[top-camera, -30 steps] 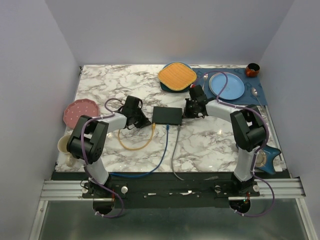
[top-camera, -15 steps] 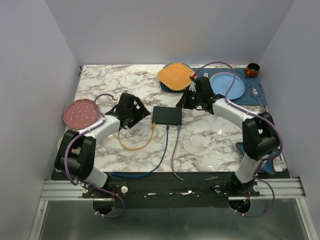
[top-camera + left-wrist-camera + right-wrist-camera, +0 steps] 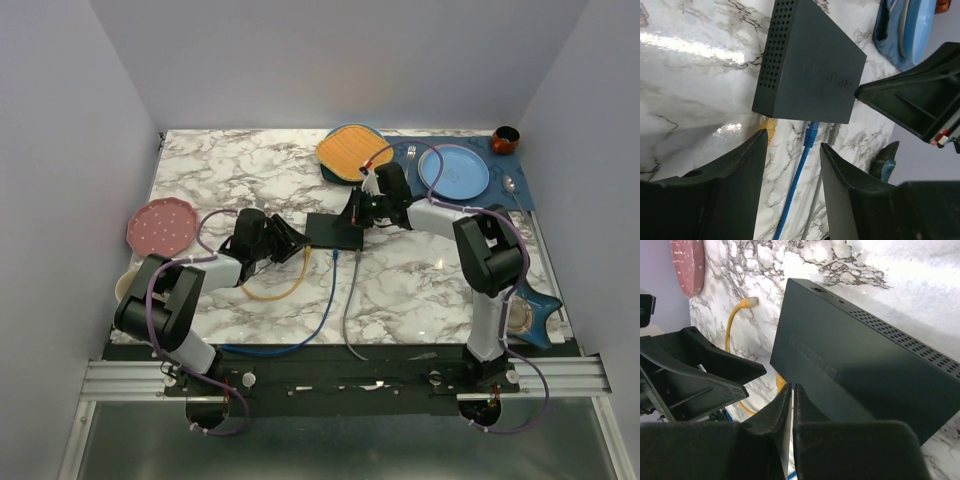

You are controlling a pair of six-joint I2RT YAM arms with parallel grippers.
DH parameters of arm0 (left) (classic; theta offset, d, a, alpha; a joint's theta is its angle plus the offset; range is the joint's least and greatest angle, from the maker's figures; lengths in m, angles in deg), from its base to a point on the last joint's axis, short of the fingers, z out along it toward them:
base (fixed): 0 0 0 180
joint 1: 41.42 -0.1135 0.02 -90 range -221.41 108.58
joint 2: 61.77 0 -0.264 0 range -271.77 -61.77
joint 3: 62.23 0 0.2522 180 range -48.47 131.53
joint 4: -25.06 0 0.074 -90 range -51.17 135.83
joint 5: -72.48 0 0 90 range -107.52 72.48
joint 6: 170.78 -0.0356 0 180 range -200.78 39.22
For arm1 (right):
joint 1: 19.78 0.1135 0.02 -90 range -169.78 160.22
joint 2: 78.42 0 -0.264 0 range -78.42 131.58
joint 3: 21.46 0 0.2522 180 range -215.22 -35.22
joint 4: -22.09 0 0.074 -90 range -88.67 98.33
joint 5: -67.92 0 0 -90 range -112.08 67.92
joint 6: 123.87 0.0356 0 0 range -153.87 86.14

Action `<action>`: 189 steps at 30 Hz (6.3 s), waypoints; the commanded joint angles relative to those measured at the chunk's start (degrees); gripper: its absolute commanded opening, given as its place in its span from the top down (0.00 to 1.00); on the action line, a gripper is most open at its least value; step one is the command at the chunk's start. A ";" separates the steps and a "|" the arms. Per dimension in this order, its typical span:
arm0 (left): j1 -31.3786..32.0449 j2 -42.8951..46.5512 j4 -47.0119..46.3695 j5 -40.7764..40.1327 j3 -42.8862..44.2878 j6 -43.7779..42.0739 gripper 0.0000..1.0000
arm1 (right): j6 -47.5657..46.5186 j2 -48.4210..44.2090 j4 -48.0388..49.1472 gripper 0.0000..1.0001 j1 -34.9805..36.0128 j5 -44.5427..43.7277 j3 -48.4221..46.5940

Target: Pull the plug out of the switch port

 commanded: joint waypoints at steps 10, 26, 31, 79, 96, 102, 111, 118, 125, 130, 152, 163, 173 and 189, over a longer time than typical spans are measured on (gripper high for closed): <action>-0.47 -3.51 -11.37 0.83 -3.71 4.83 0.49 | 2.77 6.91 4.24 0.93 -0.01 4.70 -2.10; -1.00 -9.31 -18.84 2.06 -5.57 8.96 0.50 | 4.97 8.94 6.35 0.94 0.26 6.72 -2.10; -1.00 -11.16 -20.25 2.23 -4.86 10.27 0.52 | 5.05 9.29 6.35 0.95 0.34 6.63 -1.75; -1.09 -13.53 -11.64 0.74 -1.44 12.56 0.66 | 5.32 9.99 6.26 0.96 0.34 6.37 -1.57; -1.53 -13.35 -9.87 0.65 -2.31 10.36 1.00 | 5.32 10.26 6.35 0.96 0.43 6.10 -1.49; -1.53 -14.49 -13.73 1.44 -3.72 10.98 1.00 | 4.88 9.73 6.17 0.96 0.61 5.84 -1.49; -1.53 -18.71 -30.85 5.57 -8.29 15.46 1.00 | 5.05 9.47 6.35 0.96 0.61 6.10 -1.57; -1.53 -18.19 -33.00 6.54 -11.19 16.78 1.00 | 4.97 9.82 6.26 0.96 0.61 6.19 -1.66; -1.61 -9.77 -24.22 6.63 -13.38 12.83 1.00 | 4.88 9.64 6.26 0.96 0.61 5.93 -1.58; -1.79 1.75 -5.70 1.90 -7.96 3.02 1.00 | 4.62 4.47 6.52 0.96 0.61 3.21 0.00; -11.72 -4.37 35.91 -19.56 36.78 -16.35 1.00 | 1.98 -12.06 5.64 0.96 2.10 -5.67 10.11; -12.07 -24.42 35.73 -14.90 58.68 -16.09 0.74 | 2.07 -12.33 7.75 0.96 2.63 -6.55 13.45; -13.48 -15.56 43.46 -27.56 55.17 -17.67 0.01 | 1.19 -12.24 7.14 0.91 2.63 -8.04 12.49; 6.03 6.07 13.08 -9.54 8.71 -3.88 0.23 | 3.30 -6.09 3.62 0.98 2.19 -7.61 6.33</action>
